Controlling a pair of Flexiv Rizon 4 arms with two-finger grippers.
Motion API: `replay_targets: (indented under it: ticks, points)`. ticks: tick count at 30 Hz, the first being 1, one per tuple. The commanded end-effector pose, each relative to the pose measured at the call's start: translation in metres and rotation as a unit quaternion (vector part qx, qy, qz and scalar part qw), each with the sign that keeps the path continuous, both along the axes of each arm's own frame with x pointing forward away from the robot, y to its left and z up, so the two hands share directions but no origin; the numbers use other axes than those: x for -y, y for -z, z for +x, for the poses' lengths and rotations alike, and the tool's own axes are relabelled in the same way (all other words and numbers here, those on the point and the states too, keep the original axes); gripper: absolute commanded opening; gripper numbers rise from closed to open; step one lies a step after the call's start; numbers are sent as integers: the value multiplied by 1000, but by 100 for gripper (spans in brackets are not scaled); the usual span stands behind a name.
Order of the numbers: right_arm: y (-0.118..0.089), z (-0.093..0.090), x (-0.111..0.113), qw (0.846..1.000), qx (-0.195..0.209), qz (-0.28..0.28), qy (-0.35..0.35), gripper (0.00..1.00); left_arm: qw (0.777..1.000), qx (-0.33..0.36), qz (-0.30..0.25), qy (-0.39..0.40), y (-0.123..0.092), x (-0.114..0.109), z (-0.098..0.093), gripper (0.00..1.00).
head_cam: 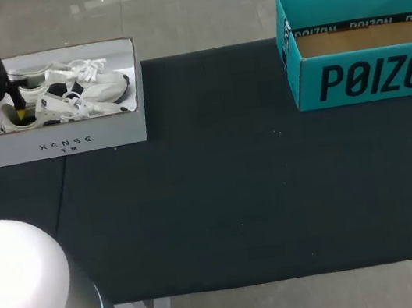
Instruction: Take the shoe out of the shoebox, open the shoe tongue, remove and reinsert the insole, then place the shoe into the shoebox
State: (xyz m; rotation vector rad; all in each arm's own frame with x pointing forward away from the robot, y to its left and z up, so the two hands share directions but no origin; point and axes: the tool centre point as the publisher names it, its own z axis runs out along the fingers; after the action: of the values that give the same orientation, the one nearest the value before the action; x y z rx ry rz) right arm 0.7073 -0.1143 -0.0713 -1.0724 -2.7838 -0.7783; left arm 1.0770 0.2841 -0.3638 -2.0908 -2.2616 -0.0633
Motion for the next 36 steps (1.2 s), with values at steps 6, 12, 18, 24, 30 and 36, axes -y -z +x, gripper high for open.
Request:
replay_targets:
  ticks: [6, 12, 18, 24, 30, 36]
  points:
    - [-1, 3, -1, 1000, -3, -1, -1, 100, 1000, -2, 5, 5, 5, 1, 5, 23]
    - [-1, 3, -1, 1000, -3, -1, -1, 100, 1000, 8, 5, 7, -4, -2, 5, 0]
    - [-1, 3, -1, 1000, -3, -1, -1, 100, 1000, 26, -3, 11, -27, -6, 4, 0]
    - [-1, 3, -1, 1000, -3, -1, -1, 100, 999, 40, -6, 12, -71, -8, 1, 0]
    - [-1, 3, -1, 1000, -3, -1, -1, 100, 998, 47, 0, 34, -132, -6, 1, 0]
    - [-1, 3, -1, 1000, -3, -1, -1, 100, 997, 53, 37, 46, -195, -6, -1, 0]
